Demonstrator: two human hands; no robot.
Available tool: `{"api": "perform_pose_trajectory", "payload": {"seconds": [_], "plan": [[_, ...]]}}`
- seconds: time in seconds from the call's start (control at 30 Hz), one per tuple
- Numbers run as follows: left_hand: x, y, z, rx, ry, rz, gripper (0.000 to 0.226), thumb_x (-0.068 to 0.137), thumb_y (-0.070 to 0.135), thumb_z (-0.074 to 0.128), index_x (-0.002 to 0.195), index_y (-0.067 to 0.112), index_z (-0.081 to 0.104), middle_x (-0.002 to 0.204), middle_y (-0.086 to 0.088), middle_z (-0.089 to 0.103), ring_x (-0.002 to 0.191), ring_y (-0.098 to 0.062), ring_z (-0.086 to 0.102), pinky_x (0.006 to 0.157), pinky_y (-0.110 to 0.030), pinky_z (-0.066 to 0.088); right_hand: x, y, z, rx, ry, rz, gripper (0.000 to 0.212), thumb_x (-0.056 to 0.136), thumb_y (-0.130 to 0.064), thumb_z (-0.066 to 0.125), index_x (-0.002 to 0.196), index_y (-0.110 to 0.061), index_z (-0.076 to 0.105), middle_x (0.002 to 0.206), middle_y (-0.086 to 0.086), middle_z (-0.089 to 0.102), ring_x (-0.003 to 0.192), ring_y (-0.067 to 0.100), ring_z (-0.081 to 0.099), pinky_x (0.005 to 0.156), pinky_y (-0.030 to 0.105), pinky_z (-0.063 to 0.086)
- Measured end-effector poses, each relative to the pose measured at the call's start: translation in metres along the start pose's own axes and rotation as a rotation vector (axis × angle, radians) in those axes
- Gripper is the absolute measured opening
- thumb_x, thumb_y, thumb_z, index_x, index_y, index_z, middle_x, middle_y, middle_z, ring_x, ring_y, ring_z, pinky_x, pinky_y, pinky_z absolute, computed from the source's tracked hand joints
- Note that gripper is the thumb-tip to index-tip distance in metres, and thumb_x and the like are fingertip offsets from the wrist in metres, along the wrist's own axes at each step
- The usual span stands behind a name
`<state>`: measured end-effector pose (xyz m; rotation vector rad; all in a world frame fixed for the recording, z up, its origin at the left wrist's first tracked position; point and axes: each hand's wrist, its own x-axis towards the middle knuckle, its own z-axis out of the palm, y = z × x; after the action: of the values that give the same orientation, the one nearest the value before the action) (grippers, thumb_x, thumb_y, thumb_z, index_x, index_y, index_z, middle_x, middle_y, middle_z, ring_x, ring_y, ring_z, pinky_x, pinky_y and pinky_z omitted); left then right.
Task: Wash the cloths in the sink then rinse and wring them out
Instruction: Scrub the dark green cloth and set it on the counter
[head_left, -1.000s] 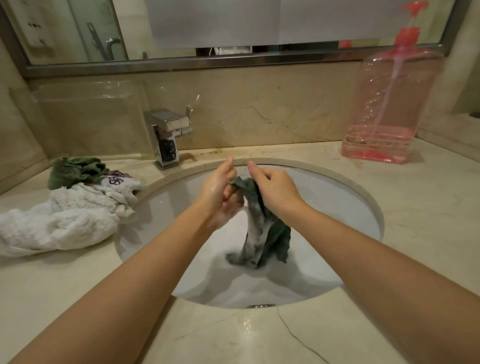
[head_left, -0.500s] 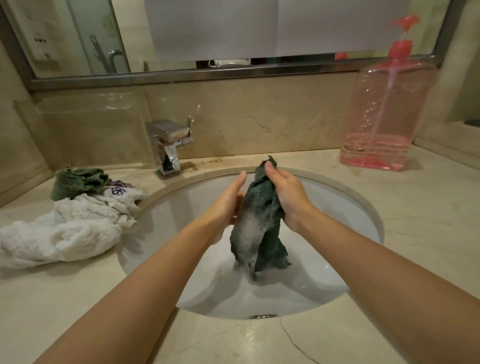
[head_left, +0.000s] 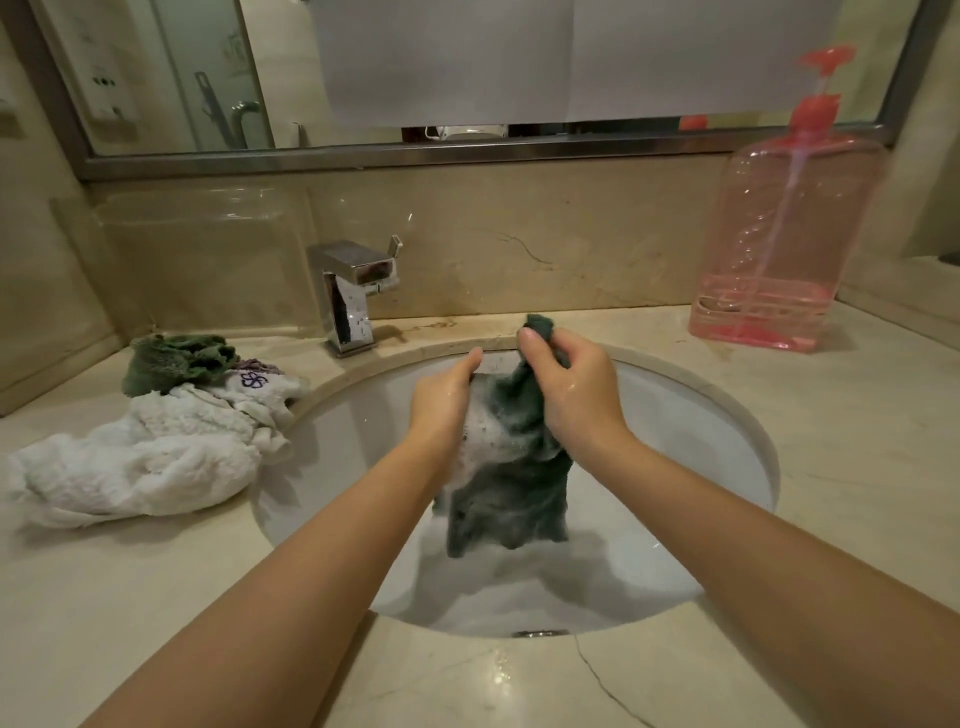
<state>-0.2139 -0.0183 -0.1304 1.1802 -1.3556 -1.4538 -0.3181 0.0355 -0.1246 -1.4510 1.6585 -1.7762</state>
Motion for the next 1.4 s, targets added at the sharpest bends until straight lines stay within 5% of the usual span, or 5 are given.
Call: {"api": "perform_pose_trajectory", "payload": {"seconds": [0.47,0.7,0.87,1.0,1.4], "plan": [[-0.021,0.006,0.021,-0.412,-0.052,-0.058,0.034,0.103,0.018,0.038,0.073,0.009,0.051,0.043,-0.001,0.053,0.035,-0.007,0.054,0.037,-0.013,0.043,-0.007,-0.002,0.032,-0.325,0.004,-0.129,0.03,0.098,-0.032,0.049,0.076,-0.017,0.062,0.063,-0.003,0.057,0.059,0.012,0.051,0.056,0.029,0.033],[-0.016,0.002,0.011,-0.397,-0.086,-0.056,0.039,0.105,0.023,0.032,0.074,0.008,0.051,0.044,0.002,0.057,0.046,-0.012,0.056,0.039,-0.018,0.045,-0.004,0.0,0.024,-0.42,-0.009,-0.121,0.03,0.096,-0.031,0.05,0.069,-0.02,0.057,0.059,-0.004,0.054,0.064,0.022,0.052,0.05,0.028,0.031],[-0.02,-0.006,0.004,-0.428,-0.061,0.036,0.029,0.098,0.02,0.046,0.071,0.021,0.054,0.041,0.018,0.056,0.042,0.007,0.057,0.043,-0.007,0.044,-0.033,-0.007,0.042,-0.466,-0.096,-0.619,0.035,0.09,-0.035,0.044,0.083,-0.013,0.071,0.055,0.002,0.059,0.049,0.019,0.052,0.046,0.023,0.031],[-0.017,0.003,0.01,-0.465,-0.06,-0.142,0.036,0.1,0.029,0.048,0.076,0.005,0.06,0.061,-0.01,0.061,0.041,-0.015,0.06,0.038,-0.02,0.049,0.0,0.003,0.03,-0.478,-0.01,-0.158,0.031,0.096,-0.033,0.047,0.073,-0.018,0.06,0.06,-0.002,0.053,0.062,0.021,0.051,0.049,0.026,0.028],[-0.022,0.006,0.004,-0.308,-0.031,-0.138,0.035,0.105,0.017,0.027,0.073,0.017,0.043,0.066,-0.001,0.051,0.059,-0.011,0.047,0.034,-0.013,0.042,-0.026,-0.005,0.031,-0.457,-0.067,-0.401,0.028,0.095,-0.03,0.047,0.082,-0.015,0.067,0.057,-0.005,0.054,0.052,0.012,0.048,0.047,0.022,0.032]]}}
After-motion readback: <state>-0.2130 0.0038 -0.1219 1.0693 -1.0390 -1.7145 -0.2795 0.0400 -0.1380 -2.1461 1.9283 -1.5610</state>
